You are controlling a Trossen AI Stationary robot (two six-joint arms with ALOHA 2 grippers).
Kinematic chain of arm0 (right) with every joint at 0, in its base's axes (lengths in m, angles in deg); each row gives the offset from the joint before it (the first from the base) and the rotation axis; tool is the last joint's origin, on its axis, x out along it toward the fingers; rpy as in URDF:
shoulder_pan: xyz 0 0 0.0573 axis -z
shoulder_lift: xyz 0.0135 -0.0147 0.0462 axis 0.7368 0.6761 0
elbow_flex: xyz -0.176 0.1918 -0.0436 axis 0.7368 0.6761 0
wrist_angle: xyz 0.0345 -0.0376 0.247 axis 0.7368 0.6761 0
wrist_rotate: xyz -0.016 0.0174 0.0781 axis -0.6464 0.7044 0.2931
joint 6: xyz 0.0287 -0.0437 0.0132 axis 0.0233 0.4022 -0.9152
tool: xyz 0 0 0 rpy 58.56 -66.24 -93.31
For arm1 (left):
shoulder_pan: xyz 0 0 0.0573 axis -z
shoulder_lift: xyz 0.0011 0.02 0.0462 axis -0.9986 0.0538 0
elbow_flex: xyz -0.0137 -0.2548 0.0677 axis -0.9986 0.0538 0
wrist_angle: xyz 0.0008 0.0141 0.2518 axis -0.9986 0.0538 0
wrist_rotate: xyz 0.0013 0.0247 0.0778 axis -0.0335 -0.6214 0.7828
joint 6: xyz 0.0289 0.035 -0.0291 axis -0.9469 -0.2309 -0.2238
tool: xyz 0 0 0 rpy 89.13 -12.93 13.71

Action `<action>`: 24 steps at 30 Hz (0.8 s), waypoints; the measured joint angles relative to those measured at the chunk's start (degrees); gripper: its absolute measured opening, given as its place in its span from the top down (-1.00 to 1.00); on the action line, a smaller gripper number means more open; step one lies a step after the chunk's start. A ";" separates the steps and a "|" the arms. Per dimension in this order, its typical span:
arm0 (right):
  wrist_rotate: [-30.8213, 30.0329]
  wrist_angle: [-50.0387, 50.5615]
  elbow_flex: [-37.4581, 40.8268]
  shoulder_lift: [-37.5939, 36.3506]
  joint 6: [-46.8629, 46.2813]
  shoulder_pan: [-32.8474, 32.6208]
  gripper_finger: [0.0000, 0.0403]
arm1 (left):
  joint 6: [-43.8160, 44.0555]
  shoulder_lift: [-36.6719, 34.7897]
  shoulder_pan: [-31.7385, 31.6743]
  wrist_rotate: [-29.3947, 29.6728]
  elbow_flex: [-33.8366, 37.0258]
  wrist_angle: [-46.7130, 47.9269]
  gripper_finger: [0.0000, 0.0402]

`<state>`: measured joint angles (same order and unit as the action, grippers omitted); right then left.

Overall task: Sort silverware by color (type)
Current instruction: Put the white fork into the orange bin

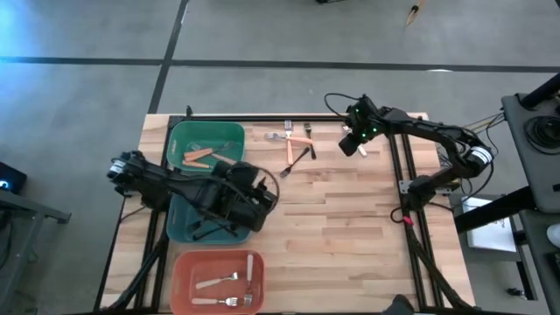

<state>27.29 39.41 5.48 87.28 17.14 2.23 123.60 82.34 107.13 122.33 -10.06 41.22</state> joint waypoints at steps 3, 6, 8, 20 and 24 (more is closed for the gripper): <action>-0.03 -0.05 -0.26 1.05 0.76 0.89 0.71 | -10.08 0.07 -1.90 -1.59 0.02 -7.24 0.03; -3.52 -0.02 -0.42 1.88 1.11 2.30 0.58 | -15.02 0.09 -4.18 -2.00 0.04 -9.29 0.03; -7.95 -0.07 -0.43 2.51 1.36 3.49 0.51 | -17.63 0.09 -6.25 -2.53 0.04 -10.60 0.03; -8.86 -5.84 -0.61 12.40 1.12 7.24 0.43 | -39.94 0.28 -16.61 -12.44 0.28 -30.89 0.03; -8.98 -9.21 -0.65 15.08 0.15 7.24 0.46 | -40.77 0.28 -18.24 -12.48 0.28 -31.67 0.03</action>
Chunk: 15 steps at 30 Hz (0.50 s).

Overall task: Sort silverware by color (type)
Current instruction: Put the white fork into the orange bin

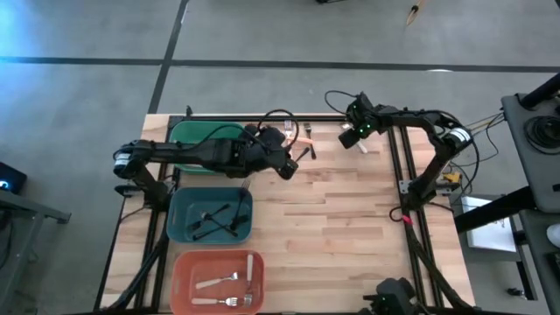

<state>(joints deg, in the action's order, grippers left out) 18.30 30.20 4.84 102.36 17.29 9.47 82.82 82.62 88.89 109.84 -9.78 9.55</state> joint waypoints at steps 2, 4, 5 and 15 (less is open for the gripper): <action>-0.07 -1.29 -0.05 0.93 -1.08 0.00 0.48 | 0.00 0.00 -0.56 -0.03 0.00 -0.01 0.03; -0.20 -2.09 0.04 2.10 -1.09 -0.02 0.51 | 0.00 0.00 -1.16 -0.01 0.24 -0.10 0.03; -0.26 -2.56 0.04 2.72 -1.08 -0.02 0.53 | 0.04 0.00 -1.52 -0.06 0.57 -0.18 0.03; 2.41 -5.01 -0.61 6.93 -3.97 0.07 0.94 | -3.94 0.22 -5.72 -13.21 10.56 -13.65 0.03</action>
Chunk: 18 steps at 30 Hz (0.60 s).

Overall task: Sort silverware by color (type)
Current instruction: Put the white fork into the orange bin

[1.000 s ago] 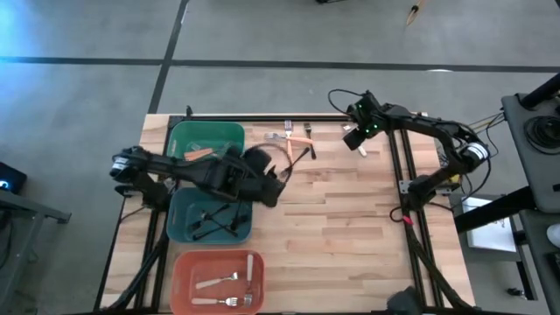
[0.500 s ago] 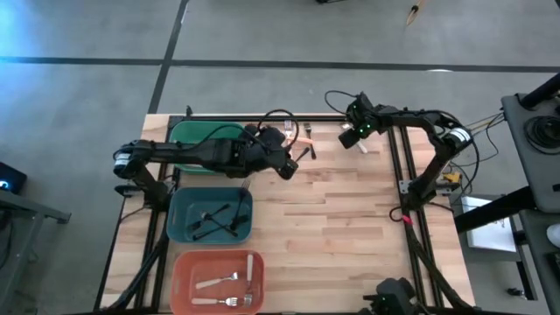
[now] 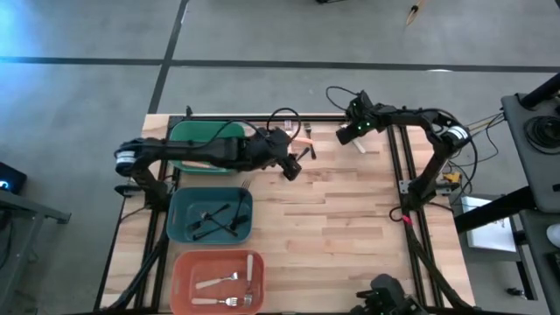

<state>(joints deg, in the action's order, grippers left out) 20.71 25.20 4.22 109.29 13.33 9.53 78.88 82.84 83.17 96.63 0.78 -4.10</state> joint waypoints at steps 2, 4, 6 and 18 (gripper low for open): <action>5.59 -0.42 -0.36 -0.07 -2.67 0.30 0.94 | -1.06 -0.02 -1.34 -4.50 3.36 -5.92 0.03; 10.24 -1.88 -0.80 -0.07 -4.91 0.29 0.95 | -1.31 -0.02 -2.80 -9.25 7.18 -11.96 0.03; 13.68 -2.85 -0.77 -0.07 -6.77 0.15 0.95 | -1.24 0.00 -4.26 -13.58 11.14 -18.46 0.03; 30.15 -8.76 -0.37 0.33 -21.05 -0.05 0.97 | 9.92 3.83 -10.09 -21.20 21.66 -38.99 0.03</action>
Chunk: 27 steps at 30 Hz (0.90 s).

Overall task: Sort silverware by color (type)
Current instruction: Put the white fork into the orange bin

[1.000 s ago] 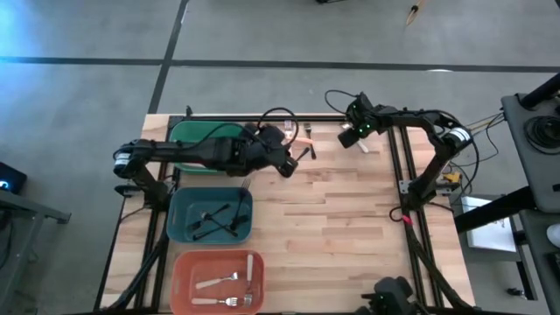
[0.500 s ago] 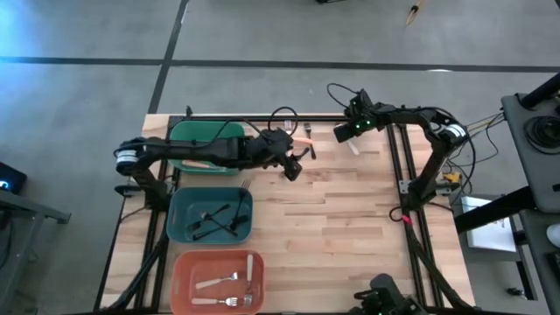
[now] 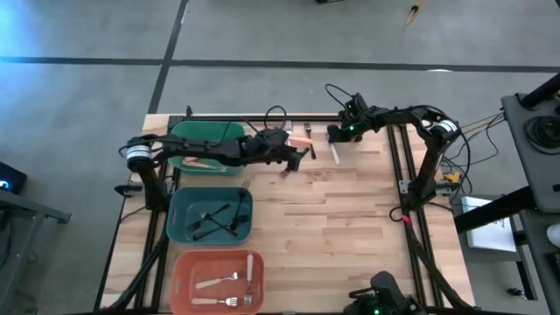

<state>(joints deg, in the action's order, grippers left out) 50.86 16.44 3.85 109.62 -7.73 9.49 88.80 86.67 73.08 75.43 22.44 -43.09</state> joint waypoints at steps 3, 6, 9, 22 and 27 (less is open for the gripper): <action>0.21 -0.57 0.00 0.04 -1.02 0.04 0.97 | 0.91 3.10 -0.05 -0.80 -1.43 1.05 0.03; 0.45 -0.94 0.00 0.04 -2.52 0.02 0.97 | 0.95 7.03 -0.05 -4.01 -4.88 1.86 0.03; 0.65 -1.88 0.00 0.02 -4.03 0.02 0.97 | 0.78 12.30 -0.05 -8.67 -9.76 3.65 0.03; 14.65 -8.04 -0.04 -0.95 -9.65 0.09 0.96 | -4.98 20.76 0.18 -10.92 -25.19 9.84 0.03; 20.36 -20.51 -0.07 -3.10 -15.83 0.22 0.96 | -2.46 17.27 0.94 -4.70 -20.93 5.06 0.03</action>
<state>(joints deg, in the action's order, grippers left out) 71.22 -4.07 3.78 106.52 -23.56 9.70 86.34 103.94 74.02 70.73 1.51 -38.03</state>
